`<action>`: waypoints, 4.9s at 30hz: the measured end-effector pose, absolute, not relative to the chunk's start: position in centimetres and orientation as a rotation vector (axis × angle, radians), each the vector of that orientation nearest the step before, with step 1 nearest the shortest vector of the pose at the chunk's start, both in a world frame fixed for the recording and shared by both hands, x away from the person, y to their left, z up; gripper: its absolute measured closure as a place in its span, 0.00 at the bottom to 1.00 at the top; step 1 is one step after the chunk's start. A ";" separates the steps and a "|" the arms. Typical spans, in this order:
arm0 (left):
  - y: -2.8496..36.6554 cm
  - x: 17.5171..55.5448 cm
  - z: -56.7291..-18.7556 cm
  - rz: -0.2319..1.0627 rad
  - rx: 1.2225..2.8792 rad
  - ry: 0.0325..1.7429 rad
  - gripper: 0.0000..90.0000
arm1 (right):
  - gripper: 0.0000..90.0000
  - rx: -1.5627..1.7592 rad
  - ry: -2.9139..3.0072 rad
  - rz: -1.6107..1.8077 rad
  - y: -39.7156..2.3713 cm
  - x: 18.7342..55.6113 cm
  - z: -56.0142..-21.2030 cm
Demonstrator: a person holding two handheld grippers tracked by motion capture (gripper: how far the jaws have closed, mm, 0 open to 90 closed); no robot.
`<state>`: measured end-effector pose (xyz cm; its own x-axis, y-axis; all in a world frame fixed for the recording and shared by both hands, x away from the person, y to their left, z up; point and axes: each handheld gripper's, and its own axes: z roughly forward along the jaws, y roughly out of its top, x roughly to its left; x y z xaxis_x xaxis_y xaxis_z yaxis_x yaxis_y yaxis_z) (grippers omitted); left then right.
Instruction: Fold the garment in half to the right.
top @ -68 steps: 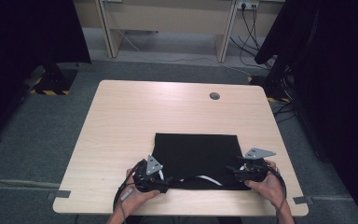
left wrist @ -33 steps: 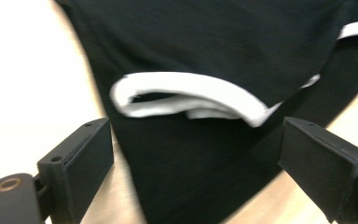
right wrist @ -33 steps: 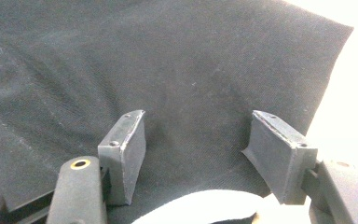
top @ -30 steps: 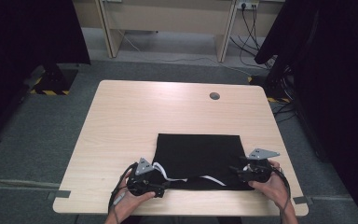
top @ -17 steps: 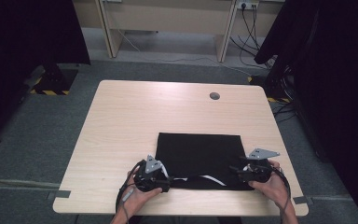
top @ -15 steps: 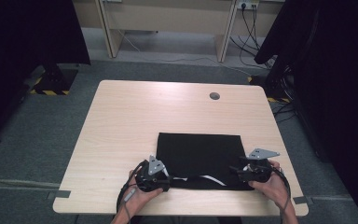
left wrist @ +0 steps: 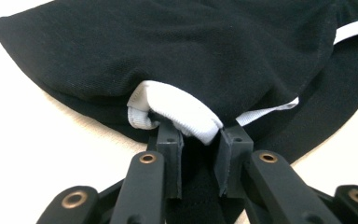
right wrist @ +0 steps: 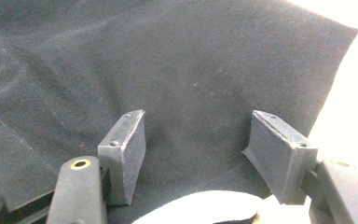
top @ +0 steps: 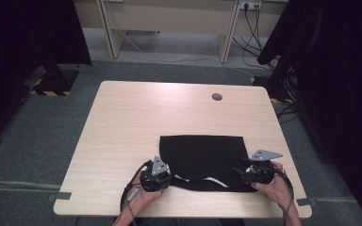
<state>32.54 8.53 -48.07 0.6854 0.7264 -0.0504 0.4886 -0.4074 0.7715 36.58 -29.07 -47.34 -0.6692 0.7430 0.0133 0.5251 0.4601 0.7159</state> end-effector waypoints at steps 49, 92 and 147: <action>4.4 31.6 -48.2 0.306 2.109 0.814 0.85 | 0.25 1.138 2.354 1.115 -30.6 34.8 -44.0; 4.4 31.5 -48.2 0.314 2.111 0.812 0.85 | 0.35 0.842 2.601 1.110 -11.7 44.8 -44.0; -0.8 33.2 -39.1 0.251 2.063 0.600 0.87 | 0.93 0.925 2.386 1.401 -21.1 45.0 -38.2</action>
